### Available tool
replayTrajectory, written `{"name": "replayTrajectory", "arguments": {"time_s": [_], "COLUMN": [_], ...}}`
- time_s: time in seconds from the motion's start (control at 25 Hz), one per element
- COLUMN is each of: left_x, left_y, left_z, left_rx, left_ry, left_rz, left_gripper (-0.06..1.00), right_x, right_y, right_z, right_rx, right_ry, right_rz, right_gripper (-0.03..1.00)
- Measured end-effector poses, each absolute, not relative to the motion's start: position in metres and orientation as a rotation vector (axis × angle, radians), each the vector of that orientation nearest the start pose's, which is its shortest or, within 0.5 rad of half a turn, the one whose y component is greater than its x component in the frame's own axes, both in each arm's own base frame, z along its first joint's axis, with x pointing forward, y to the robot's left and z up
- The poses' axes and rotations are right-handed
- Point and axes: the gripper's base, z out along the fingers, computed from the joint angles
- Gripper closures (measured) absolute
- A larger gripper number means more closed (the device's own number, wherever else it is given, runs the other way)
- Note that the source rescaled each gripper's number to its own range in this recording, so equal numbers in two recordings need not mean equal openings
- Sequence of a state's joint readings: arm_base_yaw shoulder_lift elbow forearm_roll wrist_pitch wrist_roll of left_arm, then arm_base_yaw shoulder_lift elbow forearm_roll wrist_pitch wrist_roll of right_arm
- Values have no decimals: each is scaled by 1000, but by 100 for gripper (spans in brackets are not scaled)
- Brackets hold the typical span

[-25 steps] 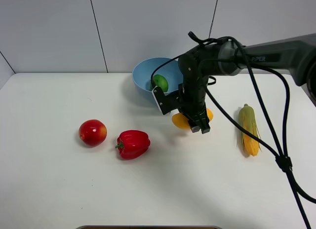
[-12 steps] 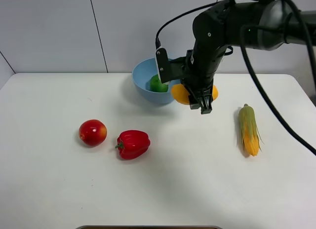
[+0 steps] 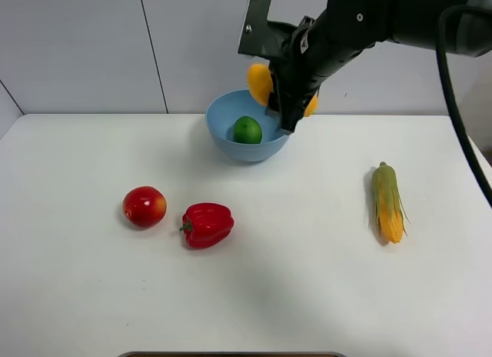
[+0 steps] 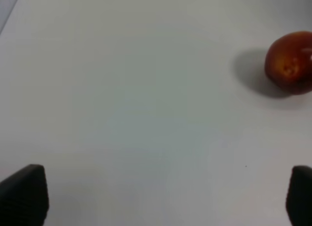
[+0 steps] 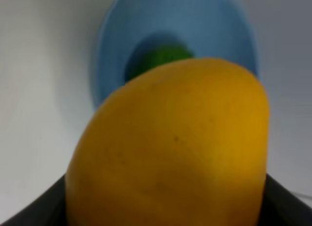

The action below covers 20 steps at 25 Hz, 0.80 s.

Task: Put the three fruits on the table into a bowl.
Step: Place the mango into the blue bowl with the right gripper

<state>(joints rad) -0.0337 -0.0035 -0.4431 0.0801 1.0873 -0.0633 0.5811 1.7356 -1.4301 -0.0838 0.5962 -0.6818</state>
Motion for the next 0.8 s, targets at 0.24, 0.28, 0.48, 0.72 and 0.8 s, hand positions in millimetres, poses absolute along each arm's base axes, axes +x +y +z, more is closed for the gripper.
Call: {"name": "replayTrajectory", "arguments": {"time_s": [0.24, 0.28, 0.48, 0.72, 0.8], "left_x": [0, 0, 0, 0, 0], "left_y": [6, 6, 6, 6, 6], "left_z": [259, 259, 259, 259, 259], "left_rx": [-34, -34, -34, -34, -34], "left_ry": [2121, 2121, 2121, 2121, 2121], "left_rz": [40, 40, 40, 40, 40], "left_gripper": [-6, -6, -6, -6, -6], "right_x": [354, 358, 379, 402, 407], "right_y": [214, 215, 224, 235, 238], "right_z": [311, 311, 282, 237, 221], "right_rx": [-1038, -986, -845, -721, -711], "right_ry": [1850, 1844, 1859, 1856, 1864], "right_rz": [39, 63, 146, 196, 193], "right_gripper": [93, 93, 93, 93, 93]}}
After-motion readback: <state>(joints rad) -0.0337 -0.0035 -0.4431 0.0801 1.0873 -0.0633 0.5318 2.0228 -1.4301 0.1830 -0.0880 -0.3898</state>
